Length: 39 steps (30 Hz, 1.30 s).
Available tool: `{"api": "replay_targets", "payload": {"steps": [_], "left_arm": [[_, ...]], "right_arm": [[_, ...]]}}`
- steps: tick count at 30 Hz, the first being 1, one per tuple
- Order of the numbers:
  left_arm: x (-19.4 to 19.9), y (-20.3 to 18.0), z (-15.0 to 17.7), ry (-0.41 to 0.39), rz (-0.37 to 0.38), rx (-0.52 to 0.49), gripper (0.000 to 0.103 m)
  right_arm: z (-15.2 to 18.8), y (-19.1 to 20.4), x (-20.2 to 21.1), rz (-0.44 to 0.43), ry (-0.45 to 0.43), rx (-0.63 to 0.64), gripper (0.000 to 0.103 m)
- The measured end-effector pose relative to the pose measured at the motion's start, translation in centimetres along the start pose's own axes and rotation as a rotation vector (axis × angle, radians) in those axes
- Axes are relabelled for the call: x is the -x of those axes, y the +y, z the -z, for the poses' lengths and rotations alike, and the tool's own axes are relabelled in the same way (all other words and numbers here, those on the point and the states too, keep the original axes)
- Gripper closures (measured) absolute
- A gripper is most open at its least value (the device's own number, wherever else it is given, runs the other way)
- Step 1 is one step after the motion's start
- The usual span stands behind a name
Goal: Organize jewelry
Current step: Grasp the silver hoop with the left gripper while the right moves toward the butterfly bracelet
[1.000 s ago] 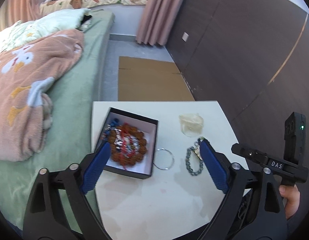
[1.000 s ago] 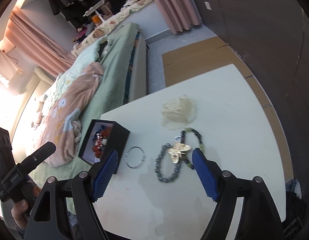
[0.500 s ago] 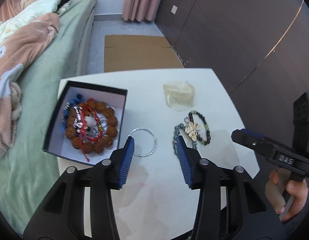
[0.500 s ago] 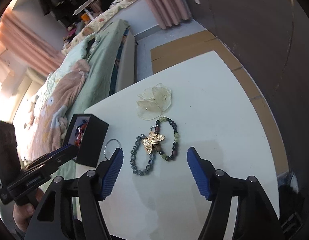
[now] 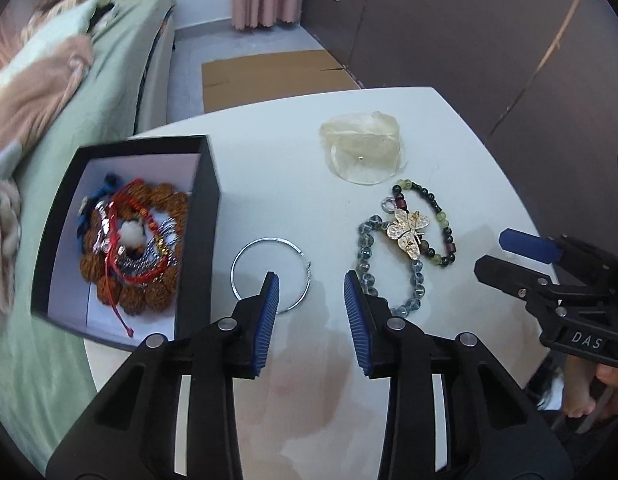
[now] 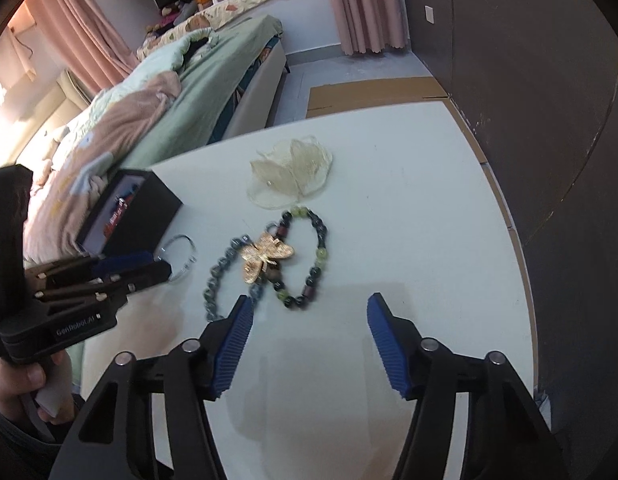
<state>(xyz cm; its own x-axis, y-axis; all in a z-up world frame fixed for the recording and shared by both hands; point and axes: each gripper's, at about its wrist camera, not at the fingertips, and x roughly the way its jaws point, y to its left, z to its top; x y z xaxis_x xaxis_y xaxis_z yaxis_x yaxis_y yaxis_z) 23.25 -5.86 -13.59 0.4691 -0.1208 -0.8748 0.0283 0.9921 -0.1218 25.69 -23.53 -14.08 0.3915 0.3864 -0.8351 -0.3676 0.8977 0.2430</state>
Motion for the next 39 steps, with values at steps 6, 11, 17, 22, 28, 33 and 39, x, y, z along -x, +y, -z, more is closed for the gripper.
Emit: {"api": "replay_targets", "payload": {"steps": [6,11,17,22,28,33,39], "left_arm": [[-0.3,-0.8,0.0,0.013,0.009,-0.019,0.068],[-1.3,-0.8,0.4,0.030,0.008,-0.017,0.072],[-1.9,-0.1,0.2,0.028,0.006,0.002,0.073],[-2.3,0.1,0.1,0.031,-0.002,-0.003,0.073],[-2.9,-0.4,-0.4,0.022,-0.053,-0.019,0.082],[-2.6,-0.2,-0.5,0.045,-0.031,-0.012,0.099],[0.1,1.1,-0.5,0.006,-0.002,0.030,0.099]], "right_arm": [[0.2,0.4,-0.2,-0.001,-0.018,0.043,0.049],[0.4,-0.5,0.2,-0.016,-0.036,0.012,0.049],[0.6,-0.7,0.2,-0.022,-0.039,0.003,0.050],[0.6,-0.3,0.2,-0.033,-0.041,0.014,0.050],[0.3,0.6,0.2,-0.027,-0.042,0.046,0.051],[-0.3,1.6,0.0,-0.024,-0.038,0.086,0.053],[-1.1,3.6,-1.6,-0.027,-0.002,0.165,0.057]]}}
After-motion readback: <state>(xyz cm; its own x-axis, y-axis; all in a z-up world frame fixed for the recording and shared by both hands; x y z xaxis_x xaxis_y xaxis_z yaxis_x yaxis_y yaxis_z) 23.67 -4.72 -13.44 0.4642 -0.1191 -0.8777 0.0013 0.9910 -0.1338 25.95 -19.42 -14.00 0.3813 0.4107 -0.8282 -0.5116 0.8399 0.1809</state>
